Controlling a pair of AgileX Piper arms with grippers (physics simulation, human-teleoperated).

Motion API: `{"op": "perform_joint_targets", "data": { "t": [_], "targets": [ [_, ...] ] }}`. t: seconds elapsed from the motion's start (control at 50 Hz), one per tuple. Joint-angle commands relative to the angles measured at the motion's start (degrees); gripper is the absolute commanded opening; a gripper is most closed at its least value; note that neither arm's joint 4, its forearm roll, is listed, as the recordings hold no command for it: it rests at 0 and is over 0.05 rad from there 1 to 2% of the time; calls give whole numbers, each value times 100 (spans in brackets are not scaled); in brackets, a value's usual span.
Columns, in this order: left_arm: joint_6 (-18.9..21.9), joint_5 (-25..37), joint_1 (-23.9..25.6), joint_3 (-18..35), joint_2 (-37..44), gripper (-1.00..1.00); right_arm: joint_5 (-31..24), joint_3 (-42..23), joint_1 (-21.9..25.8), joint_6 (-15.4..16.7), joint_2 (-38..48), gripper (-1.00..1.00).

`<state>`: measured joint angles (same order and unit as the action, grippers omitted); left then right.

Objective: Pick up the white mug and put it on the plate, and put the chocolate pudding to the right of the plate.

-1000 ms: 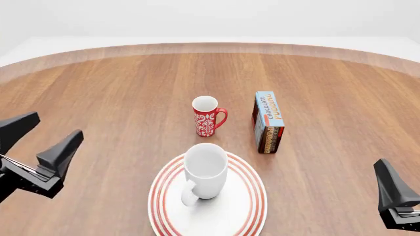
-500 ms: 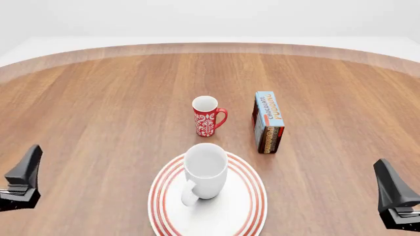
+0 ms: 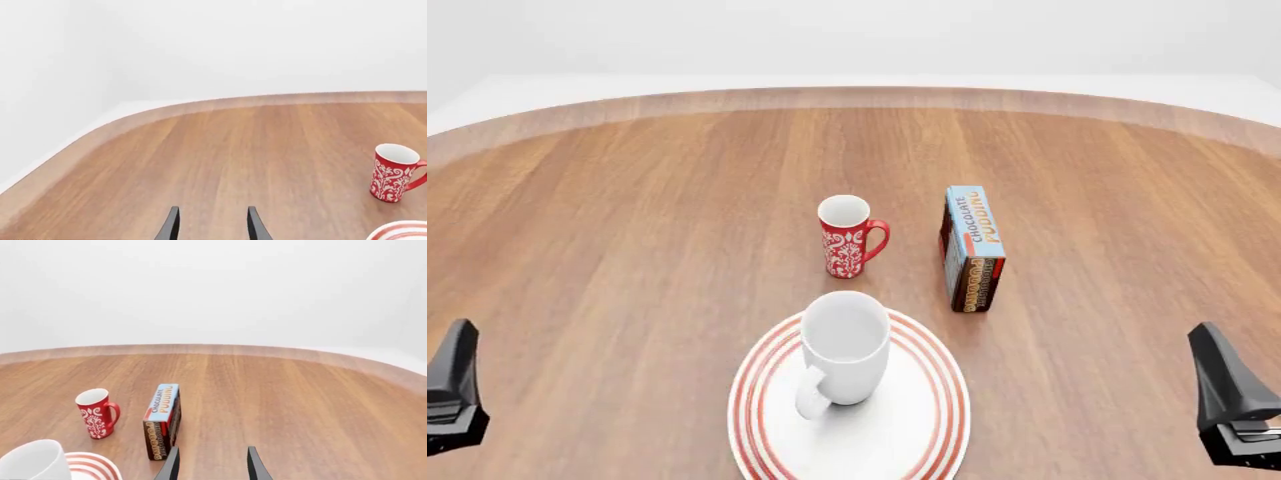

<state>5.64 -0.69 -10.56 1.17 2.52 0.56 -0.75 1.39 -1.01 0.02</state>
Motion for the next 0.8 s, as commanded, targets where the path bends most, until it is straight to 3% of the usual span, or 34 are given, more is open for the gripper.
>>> {"op": "perform_joint_targets", "data": {
  "t": [0.02,0.4,0.8],
  "targets": [
    [-30,0,-11,-46,-95,100,-48,-30,-10,77,0,100],
    [-68,85,28,-36,-203,100,-192,-329,179,433,25,100],
    [-80,85,34,-39,-223,100,565,-787,437,737,1361,100]
  ]
}}
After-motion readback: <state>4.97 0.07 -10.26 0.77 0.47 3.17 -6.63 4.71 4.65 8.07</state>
